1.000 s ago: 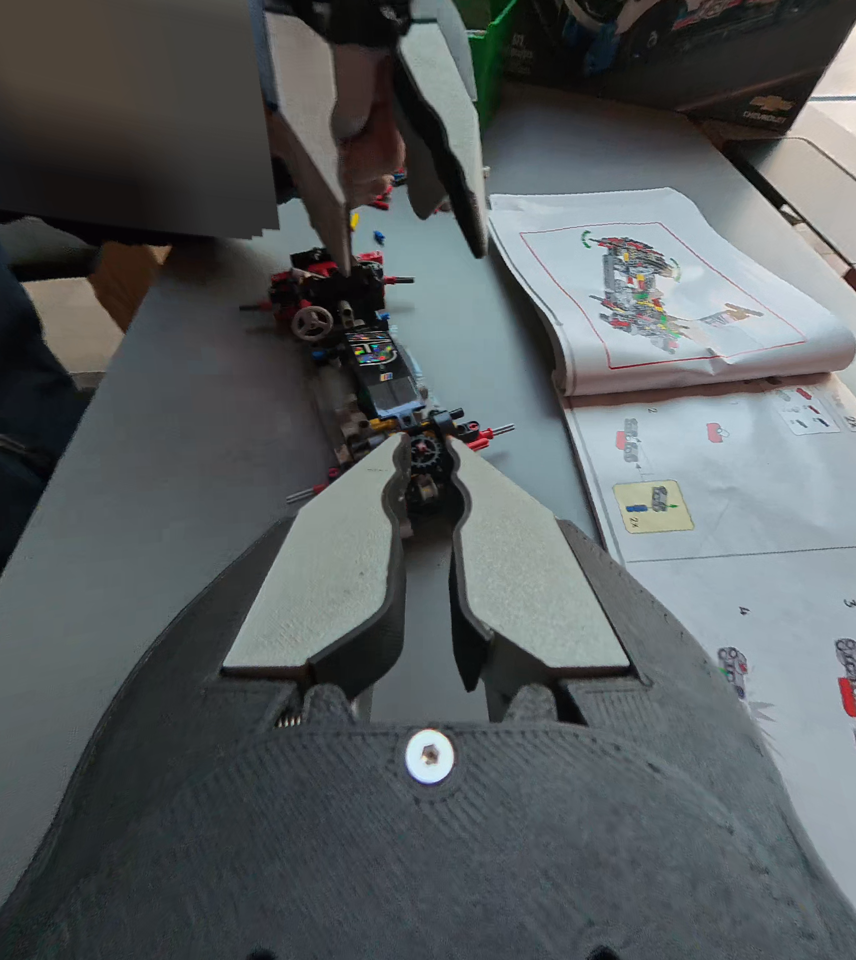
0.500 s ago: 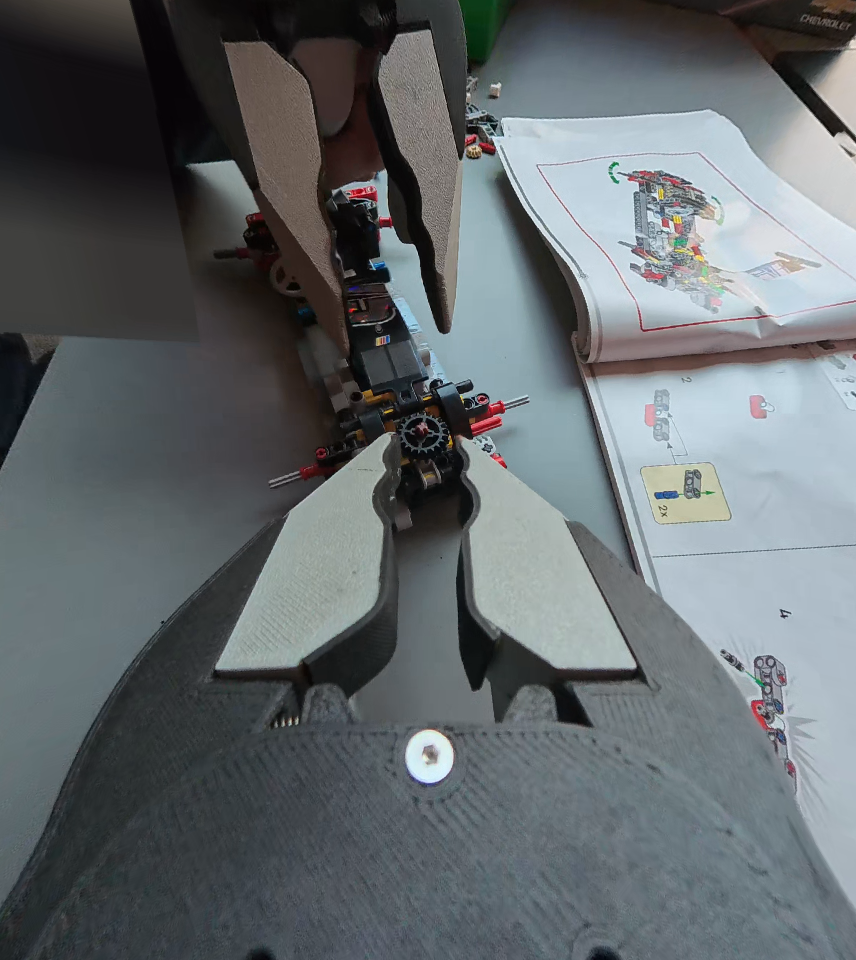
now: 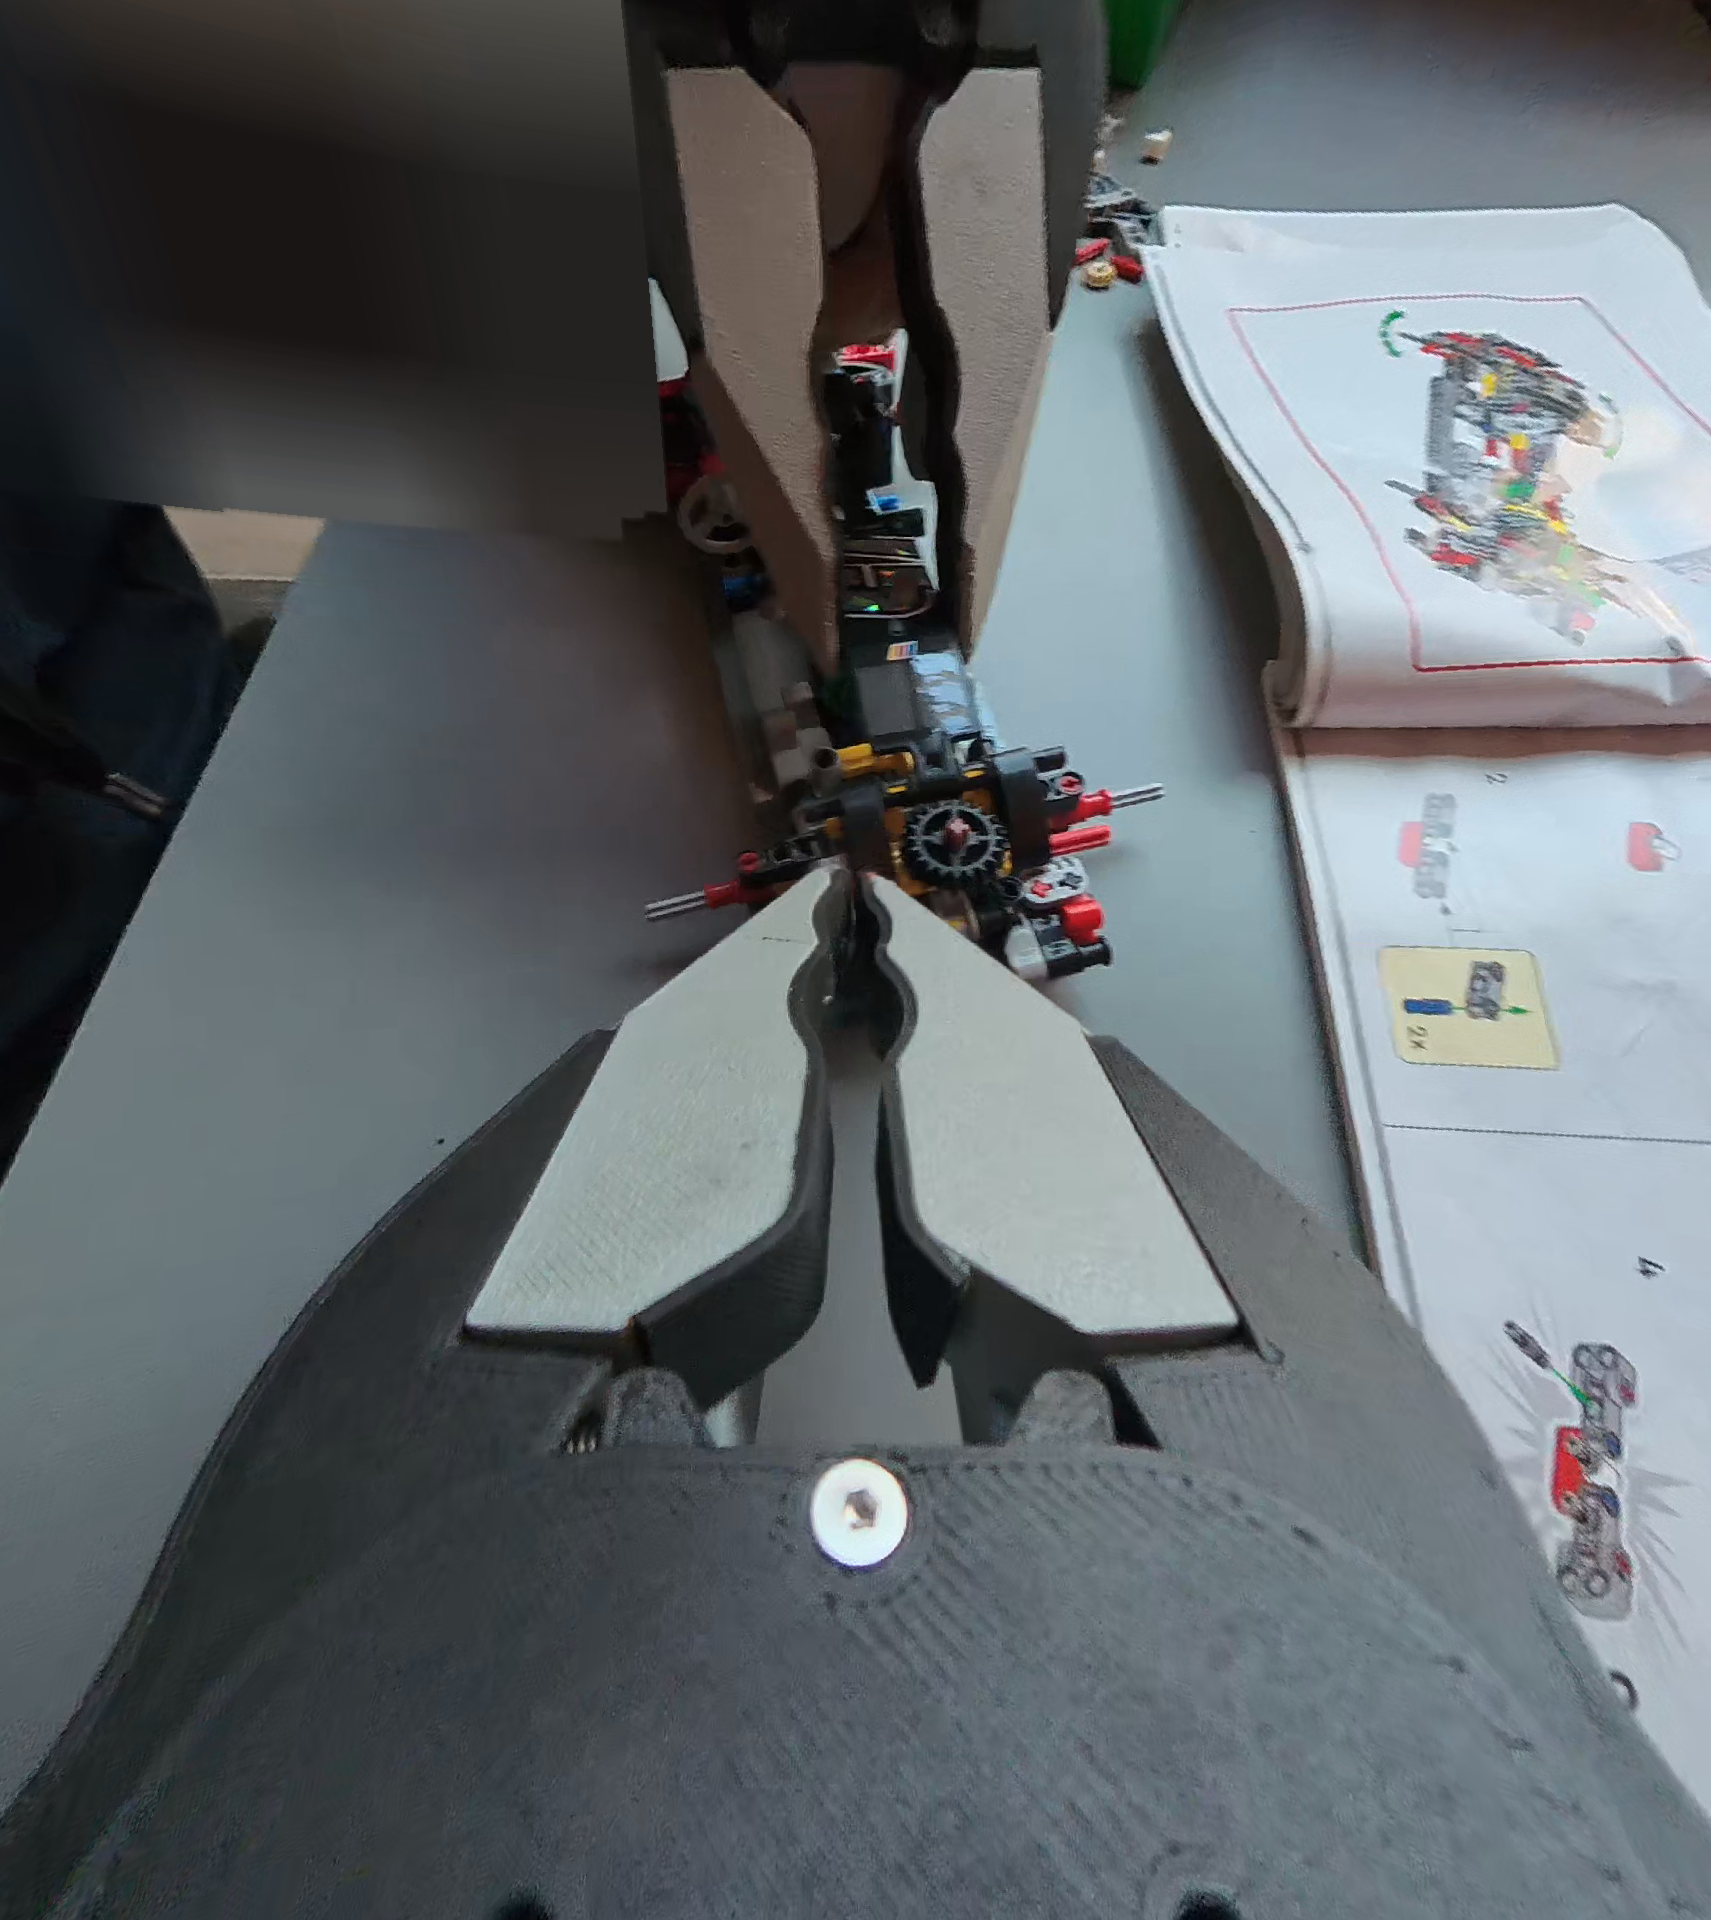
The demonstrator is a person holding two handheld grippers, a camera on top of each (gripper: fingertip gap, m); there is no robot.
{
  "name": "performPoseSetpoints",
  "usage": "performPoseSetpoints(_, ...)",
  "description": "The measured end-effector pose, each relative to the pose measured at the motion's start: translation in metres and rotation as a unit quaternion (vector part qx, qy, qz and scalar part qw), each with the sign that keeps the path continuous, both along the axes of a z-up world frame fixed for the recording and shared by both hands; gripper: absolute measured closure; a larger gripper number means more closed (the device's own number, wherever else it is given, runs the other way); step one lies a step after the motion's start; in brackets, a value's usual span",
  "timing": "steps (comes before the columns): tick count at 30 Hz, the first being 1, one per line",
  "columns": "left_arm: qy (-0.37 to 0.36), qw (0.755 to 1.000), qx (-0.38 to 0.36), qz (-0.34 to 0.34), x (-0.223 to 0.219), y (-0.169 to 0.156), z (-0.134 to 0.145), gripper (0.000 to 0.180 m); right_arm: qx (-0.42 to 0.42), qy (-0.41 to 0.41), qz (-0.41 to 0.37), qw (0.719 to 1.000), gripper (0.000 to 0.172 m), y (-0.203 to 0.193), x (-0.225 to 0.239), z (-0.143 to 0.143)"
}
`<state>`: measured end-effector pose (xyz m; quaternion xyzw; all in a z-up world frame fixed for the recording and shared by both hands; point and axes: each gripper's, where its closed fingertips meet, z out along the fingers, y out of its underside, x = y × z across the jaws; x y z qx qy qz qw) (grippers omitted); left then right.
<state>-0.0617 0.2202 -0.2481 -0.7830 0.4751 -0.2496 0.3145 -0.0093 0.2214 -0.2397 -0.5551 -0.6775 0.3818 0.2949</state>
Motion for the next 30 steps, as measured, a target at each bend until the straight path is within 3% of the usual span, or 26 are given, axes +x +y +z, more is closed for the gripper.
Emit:
performPoseSetpoints(2,-0.001,1.0,0.001,0.0,0.0,0.0,0.0,0.158,0.006,0.015,-0.024,1.0,0.155,0.008,-0.003,0.005)
performPoseSetpoints(6,0.0,1.0,0.004,0.002,0.0,0.0,0.0,0.158,-0.011,0.035,-0.051,0.998,0.139,0.018,-0.008,0.008)
performPoseSetpoints(12,-0.001,1.0,0.004,0.005,0.0,-0.001,0.0,0.158,-0.034,0.01,-0.03,0.999,0.139,0.008,-0.011,-0.004)
performPoseSetpoints(17,0.0,1.0,0.005,0.002,0.001,-0.003,0.0,0.158,-0.037,-0.009,-0.008,0.999,0.16,0.001,0.001,-0.003)
performPoseSetpoints(25,-0.007,1.0,0.001,0.002,0.001,-0.003,0.0,0.158,-0.035,0.016,-0.041,0.998,0.138,0.014,-0.008,0.001)
performPoseSetpoints(30,-0.008,1.0,-0.002,0.003,0.001,-0.002,0.0,0.158,-0.036,-0.003,-0.026,0.999,0.141,0.006,-0.007,-0.004)
